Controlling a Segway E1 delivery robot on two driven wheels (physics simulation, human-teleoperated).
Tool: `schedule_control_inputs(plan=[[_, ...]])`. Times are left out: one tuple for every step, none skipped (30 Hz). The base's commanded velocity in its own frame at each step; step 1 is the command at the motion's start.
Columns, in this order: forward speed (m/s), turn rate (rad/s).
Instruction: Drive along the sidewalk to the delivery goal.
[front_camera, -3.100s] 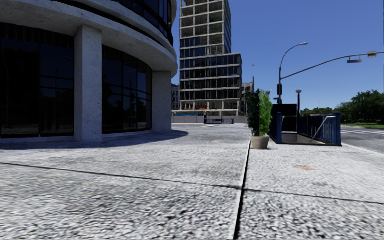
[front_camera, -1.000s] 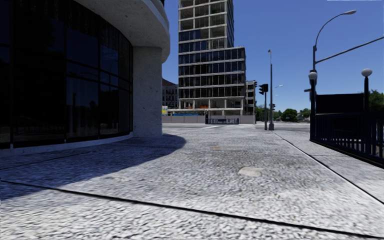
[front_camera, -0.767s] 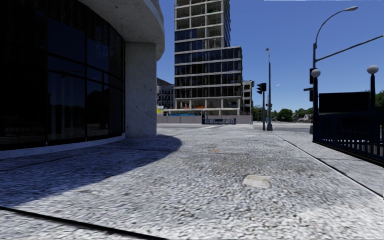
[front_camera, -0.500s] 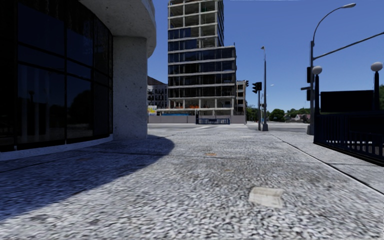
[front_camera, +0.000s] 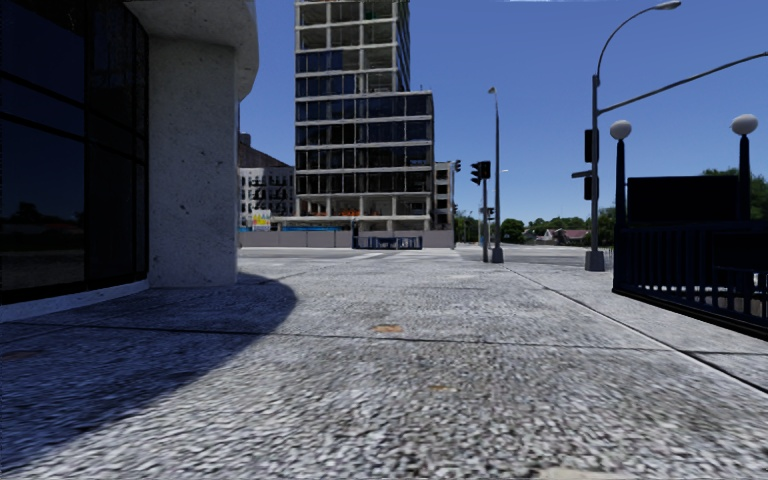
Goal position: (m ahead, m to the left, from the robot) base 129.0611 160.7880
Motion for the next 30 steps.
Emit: schedule_control_inputs(plan=[[2.0,-0.33],[2.0,-0.33],[2.0,-0.33],[2.0,-0.33],[2.0,-0.33],[2.0,-0.33],[2.0,-0.33],[2.0,-0.33],[2.0,-0.33],[2.0,-0.33],[2.0,-0.33],[2.0,-0.33],[2.0,-0.33],[2.0,-0.33],[2.0,-0.33],[2.0,-0.29],[2.0,-0.29],[2.0,-0.2],[2.0,0.0],[2.0,0.0],[2.0,0.0],[2.0,0.0],[2.0,0.0],[2.0,0.0],[2.0,0.0],[2.0,0.0],[2.0,0.0],[2.0,0.0],[2.0,0.0],[2.0,0.0]])
